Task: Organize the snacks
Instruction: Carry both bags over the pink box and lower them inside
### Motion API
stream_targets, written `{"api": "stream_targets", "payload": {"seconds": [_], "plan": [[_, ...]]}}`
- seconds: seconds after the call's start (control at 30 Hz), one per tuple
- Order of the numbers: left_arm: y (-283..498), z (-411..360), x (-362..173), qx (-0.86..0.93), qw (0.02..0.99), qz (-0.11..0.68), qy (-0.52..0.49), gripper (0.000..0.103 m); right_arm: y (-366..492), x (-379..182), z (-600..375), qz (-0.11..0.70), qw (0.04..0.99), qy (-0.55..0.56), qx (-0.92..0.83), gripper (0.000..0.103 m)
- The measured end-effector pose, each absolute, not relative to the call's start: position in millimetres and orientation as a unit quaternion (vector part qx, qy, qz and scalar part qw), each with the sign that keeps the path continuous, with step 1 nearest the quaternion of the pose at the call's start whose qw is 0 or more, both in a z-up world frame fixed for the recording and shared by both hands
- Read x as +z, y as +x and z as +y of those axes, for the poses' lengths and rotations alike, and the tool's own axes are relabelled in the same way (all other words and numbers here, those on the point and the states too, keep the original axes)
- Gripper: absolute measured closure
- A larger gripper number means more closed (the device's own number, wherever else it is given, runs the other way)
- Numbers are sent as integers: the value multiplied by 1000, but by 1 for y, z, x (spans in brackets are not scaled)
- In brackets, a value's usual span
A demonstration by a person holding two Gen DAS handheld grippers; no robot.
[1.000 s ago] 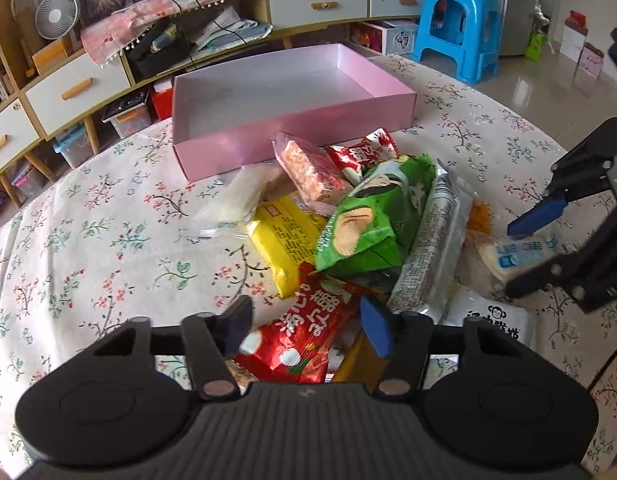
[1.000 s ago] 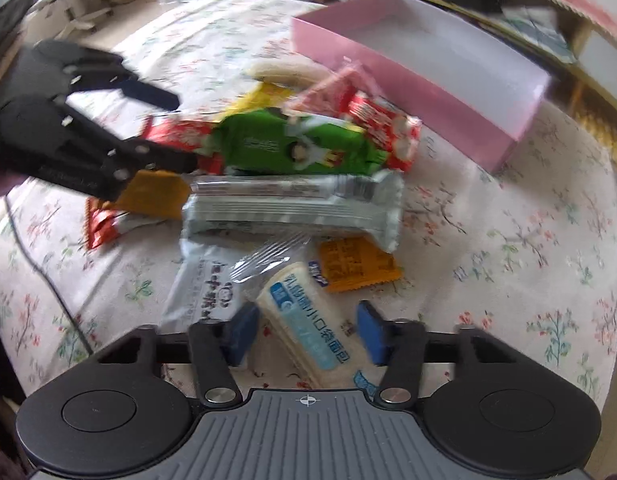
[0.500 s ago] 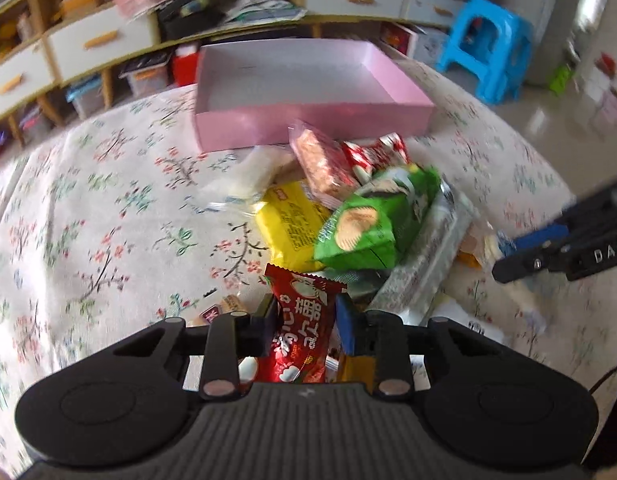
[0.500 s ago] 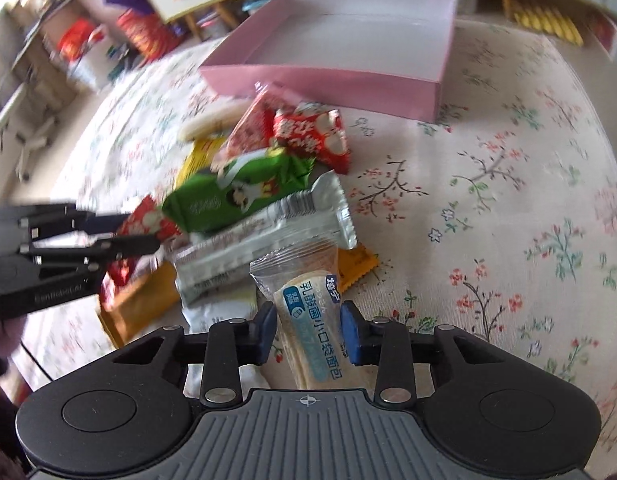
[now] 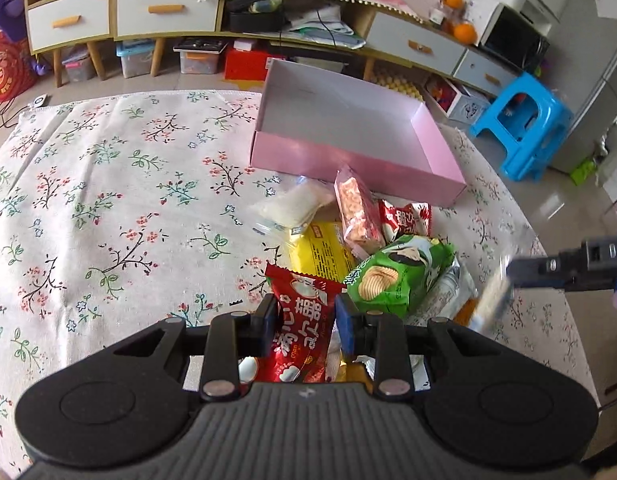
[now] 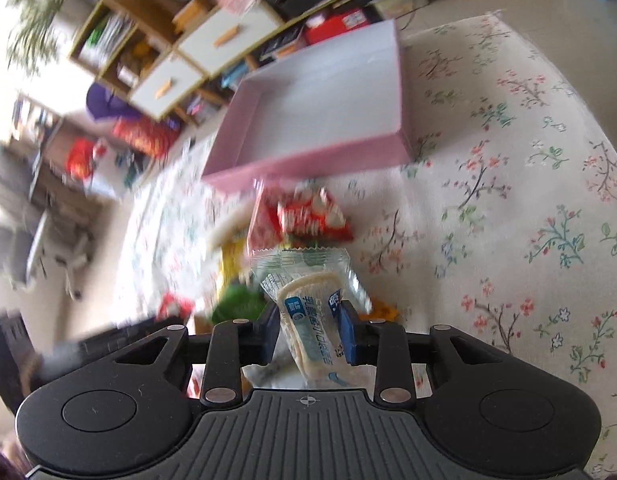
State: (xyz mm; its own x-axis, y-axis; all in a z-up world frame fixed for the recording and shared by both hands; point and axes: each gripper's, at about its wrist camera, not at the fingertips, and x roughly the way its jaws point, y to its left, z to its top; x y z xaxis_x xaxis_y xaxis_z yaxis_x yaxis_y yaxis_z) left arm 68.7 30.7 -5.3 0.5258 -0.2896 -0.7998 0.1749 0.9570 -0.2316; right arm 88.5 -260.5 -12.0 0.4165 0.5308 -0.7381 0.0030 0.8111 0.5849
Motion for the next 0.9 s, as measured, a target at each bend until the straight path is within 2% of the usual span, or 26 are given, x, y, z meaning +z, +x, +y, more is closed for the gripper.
{"api": "stream_targets", "payload": {"seconds": [0.9], "plan": [[82, 34, -1, -102, 875, 457, -124, 75, 140, 28, -271, 389, 843, 355, 111, 77]]}}
